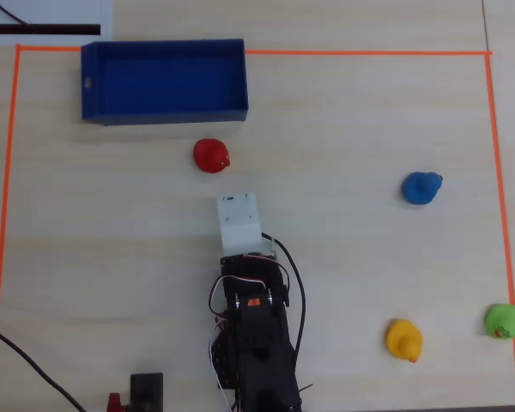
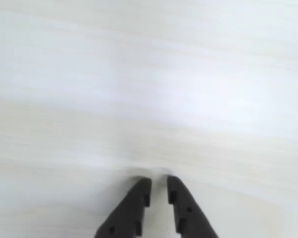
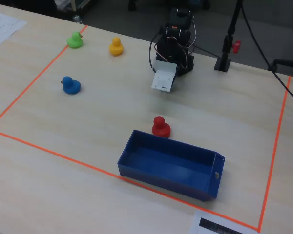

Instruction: Grasp yellow duck and put it into box.

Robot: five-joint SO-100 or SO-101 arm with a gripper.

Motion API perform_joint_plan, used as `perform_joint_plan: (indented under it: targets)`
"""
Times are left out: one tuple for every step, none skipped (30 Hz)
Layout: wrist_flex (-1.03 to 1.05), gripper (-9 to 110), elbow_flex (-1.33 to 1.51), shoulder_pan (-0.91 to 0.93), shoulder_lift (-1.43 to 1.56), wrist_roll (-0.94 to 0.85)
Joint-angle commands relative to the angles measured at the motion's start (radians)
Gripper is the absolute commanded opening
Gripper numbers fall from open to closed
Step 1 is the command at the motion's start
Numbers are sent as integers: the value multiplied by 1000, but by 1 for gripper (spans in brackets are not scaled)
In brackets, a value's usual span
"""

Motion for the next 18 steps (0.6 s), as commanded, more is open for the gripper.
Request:
perform_joint_plan:
  targets:
    - [18, 1, -3, -6, 2, 2]
    - [18, 1, -3, -6, 2, 2]
    - [18, 1, -3, -6, 2, 2]
    - [18, 1, -3, -6, 2, 2]
    - [18, 1, -3, -6, 2, 2]
    - [18, 1, -3, -6, 2, 2]
    - [18, 1, -3, -6, 2, 2]
    - [18, 1, -3, -3, 2, 0]
    - [18, 1, -3, 6, 2, 0]
    - [18, 1, -3, 12, 2, 0]
    - [18, 1, -3, 11, 2, -3]
    - [18, 1, -3, 6, 2, -6]
    - [18, 0, -3, 5, 2, -6]
    - [18, 0, -3, 5, 2, -6]
    - [18, 0, -3, 5, 2, -6]
    - [18, 0, -3, 5, 2, -8]
    - [18, 0, -3, 5, 2, -8]
    - [18, 0, -3, 5, 2, -8]
